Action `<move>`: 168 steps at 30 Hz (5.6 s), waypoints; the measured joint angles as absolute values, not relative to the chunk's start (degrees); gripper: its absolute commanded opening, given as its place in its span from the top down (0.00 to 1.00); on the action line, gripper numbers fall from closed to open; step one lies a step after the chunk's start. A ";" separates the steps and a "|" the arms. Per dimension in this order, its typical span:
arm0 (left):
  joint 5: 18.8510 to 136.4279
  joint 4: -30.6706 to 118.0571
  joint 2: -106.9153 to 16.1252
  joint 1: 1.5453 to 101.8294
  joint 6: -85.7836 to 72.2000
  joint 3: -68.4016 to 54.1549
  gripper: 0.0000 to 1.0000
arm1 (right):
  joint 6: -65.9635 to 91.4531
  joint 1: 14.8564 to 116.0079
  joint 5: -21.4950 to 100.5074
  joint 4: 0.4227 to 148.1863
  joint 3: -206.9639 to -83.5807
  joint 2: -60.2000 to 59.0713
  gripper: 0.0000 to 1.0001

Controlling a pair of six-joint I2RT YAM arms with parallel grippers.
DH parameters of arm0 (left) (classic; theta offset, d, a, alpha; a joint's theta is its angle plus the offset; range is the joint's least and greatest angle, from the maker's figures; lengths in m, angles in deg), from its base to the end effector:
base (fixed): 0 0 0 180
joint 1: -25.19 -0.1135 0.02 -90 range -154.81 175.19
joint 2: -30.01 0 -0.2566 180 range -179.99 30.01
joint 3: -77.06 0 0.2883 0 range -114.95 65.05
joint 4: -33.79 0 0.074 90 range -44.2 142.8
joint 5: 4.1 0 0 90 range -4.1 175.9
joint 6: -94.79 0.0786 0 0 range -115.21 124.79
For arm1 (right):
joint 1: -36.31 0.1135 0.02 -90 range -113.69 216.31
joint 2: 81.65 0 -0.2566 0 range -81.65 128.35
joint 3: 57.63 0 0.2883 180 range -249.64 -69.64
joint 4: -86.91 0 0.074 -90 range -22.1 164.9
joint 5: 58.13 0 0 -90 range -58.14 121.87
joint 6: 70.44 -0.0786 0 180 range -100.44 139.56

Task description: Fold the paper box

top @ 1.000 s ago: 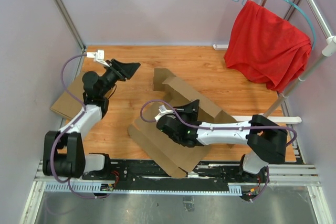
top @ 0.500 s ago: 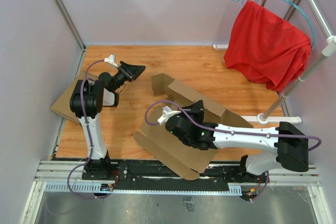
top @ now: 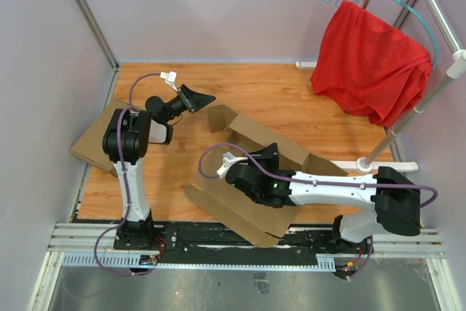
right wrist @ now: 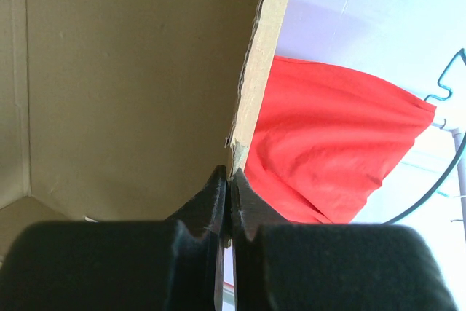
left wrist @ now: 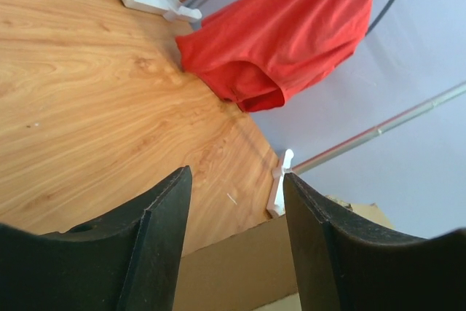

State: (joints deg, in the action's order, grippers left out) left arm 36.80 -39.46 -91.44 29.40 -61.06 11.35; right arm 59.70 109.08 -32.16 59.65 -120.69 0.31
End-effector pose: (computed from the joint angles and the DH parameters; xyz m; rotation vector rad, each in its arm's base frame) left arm 0.4303 -0.0912 0.1319 0.0301 1.5596 -1.5318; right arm 0.1658 0.2961 0.1960 -1.3555 1.4880 -0.9507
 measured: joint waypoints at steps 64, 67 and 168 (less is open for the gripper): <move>26.53 -41.88 -84.53 34.51 -59.61 26.52 0.46 | 51.46 106.00 -33.13 41.88 -130.21 8.50 0.60; 28.03 -41.93 -82.91 33.05 -59.50 28.82 0.47 | 50.21 106.00 -33.04 41.56 -130.91 8.44 0.24; 46.26 12.48 -65.16 30.01 -32.38 22.33 0.50 | 28.20 45.98 41.25 33.19 -162.21 32.00 0.97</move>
